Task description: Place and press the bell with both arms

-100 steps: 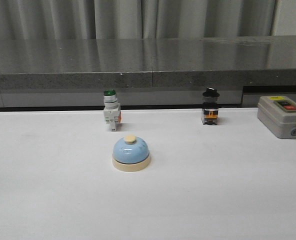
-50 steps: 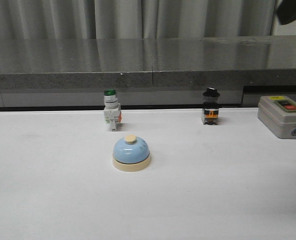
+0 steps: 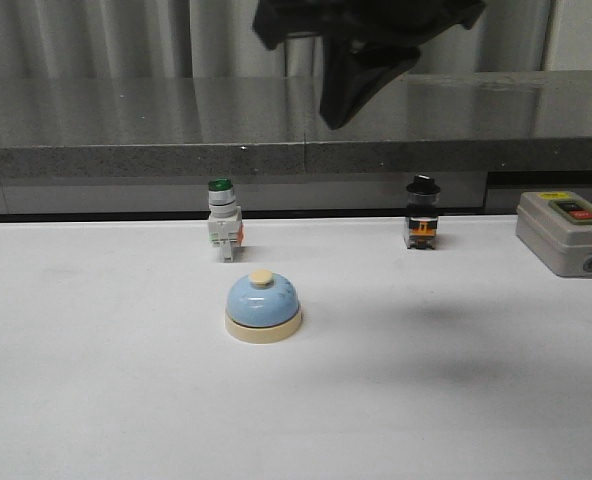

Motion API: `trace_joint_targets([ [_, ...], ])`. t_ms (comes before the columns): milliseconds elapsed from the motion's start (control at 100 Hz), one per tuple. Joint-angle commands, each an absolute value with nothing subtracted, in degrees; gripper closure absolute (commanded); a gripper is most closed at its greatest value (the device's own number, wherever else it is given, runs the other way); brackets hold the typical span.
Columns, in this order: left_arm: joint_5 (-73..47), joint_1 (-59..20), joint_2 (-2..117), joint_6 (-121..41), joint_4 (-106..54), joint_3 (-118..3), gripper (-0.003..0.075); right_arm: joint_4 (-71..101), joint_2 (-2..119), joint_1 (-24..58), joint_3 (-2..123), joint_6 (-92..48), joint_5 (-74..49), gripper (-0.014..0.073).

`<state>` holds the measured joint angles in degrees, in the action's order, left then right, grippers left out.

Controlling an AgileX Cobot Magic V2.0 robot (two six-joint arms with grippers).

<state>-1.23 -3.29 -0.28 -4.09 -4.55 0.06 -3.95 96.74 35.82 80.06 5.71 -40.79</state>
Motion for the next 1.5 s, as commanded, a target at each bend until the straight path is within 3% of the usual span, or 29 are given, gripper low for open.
trace_joint_targets([
  [0,3.28,-3.24,-2.19,-3.74,-4.63,1.25,0.0739,-4.05,98.15,37.09,85.62,4.15,-41.33,0.0652],
  [330,3.28,-3.24,-2.19,-3.74,-4.63,1.25,0.0739,-3.92,110.91,39.17,96.54,4.15,-49.28,0.0652],
  [700,3.28,-3.24,-2.19,-3.74,-4.63,1.25,0.0739,-0.96,118.65,39.17,97.57,4.15,-49.67,0.0652],
  [1040,3.28,-3.24,-2.19,-3.74,-4.63,1.25,0.0739,-0.96,112.41,36.99,97.57,4.15,-50.32,0.0652],
  [1490,3.28,-3.24,-2.19,-3.74,-4.63,1.25,0.0739,-0.96,102.60,23.77,95.66,5.44,-54.96,0.0652],
])
